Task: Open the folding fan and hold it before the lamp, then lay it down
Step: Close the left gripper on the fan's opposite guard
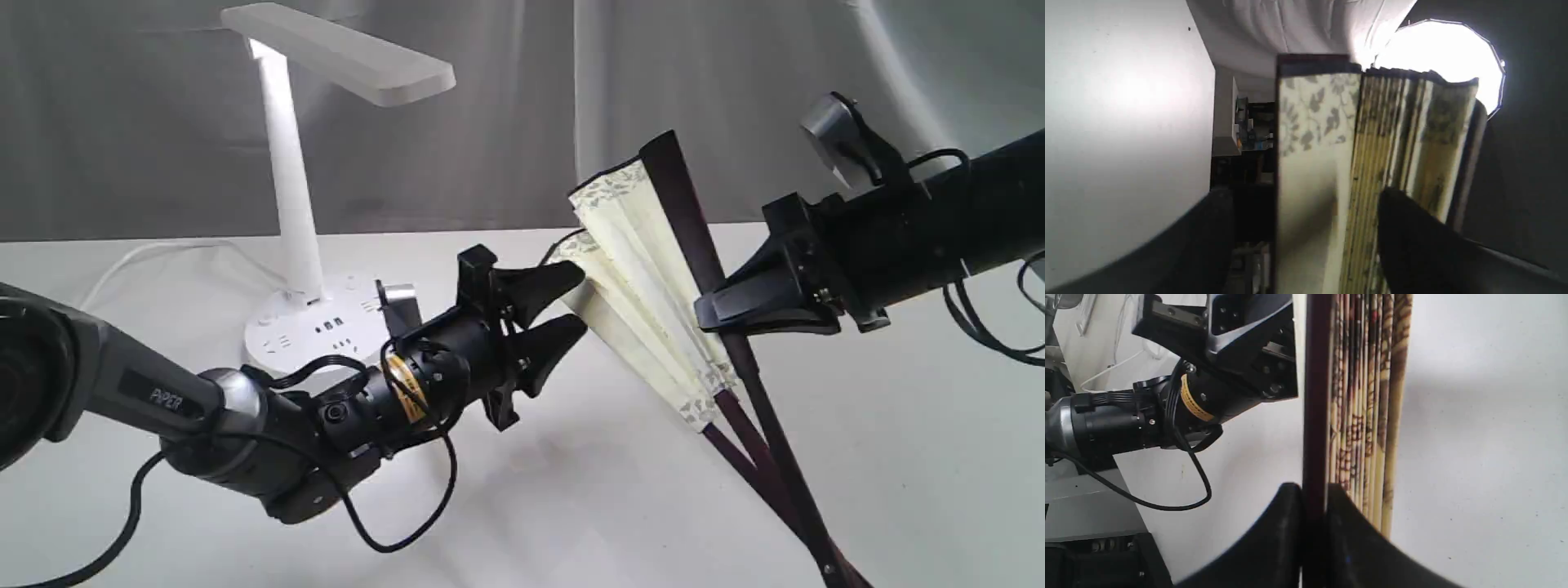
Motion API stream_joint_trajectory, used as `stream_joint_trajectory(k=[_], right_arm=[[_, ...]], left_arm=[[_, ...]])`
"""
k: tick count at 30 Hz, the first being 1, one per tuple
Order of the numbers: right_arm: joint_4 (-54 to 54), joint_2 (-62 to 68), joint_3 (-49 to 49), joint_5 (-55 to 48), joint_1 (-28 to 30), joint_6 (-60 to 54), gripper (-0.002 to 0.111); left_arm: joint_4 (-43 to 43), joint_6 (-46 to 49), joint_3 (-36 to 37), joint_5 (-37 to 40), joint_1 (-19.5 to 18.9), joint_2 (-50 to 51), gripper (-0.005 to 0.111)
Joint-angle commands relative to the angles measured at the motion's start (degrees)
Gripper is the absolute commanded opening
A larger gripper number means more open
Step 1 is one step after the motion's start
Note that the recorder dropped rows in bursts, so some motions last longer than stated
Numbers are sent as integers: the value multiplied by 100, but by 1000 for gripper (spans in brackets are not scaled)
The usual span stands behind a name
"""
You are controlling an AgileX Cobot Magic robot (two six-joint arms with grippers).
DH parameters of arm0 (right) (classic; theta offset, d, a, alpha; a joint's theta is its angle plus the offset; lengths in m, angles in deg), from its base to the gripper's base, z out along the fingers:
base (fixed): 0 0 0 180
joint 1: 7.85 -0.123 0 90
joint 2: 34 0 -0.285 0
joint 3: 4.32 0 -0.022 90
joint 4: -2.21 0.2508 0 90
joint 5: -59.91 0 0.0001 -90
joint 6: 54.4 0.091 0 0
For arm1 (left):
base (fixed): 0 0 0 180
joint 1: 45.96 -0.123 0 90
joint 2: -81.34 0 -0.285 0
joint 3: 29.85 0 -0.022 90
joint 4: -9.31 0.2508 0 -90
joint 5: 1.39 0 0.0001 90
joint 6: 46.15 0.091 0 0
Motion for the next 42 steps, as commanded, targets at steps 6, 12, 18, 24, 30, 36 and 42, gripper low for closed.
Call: stream_joint_trajectory(k=[6,12,18,24,30,36,42], right_arm=[[71,-70,35,2,27,28,0],[71,-70,35,2,27,28,0],[200,-70,35,2,27,28,0],[229,-70,35,2,27,28,0],[229,-70,35,2,27,28,0],[227,-70,35,13,27,28,0],[227,-70,35,13,27,28,0]], left_arm=[[214,-135,-292,-62,33,-10,53],[227,-135,-292,-62,33,-8,49],[283,-112,-292,-62,33,-8,26],[283,-97,-292,-62,33,-8,1],[351,-97,-292,-62,33,-8,0],[510,-119,-292,-62,33,-8,0],[733,-263,-292,-62,33,-8,0]])
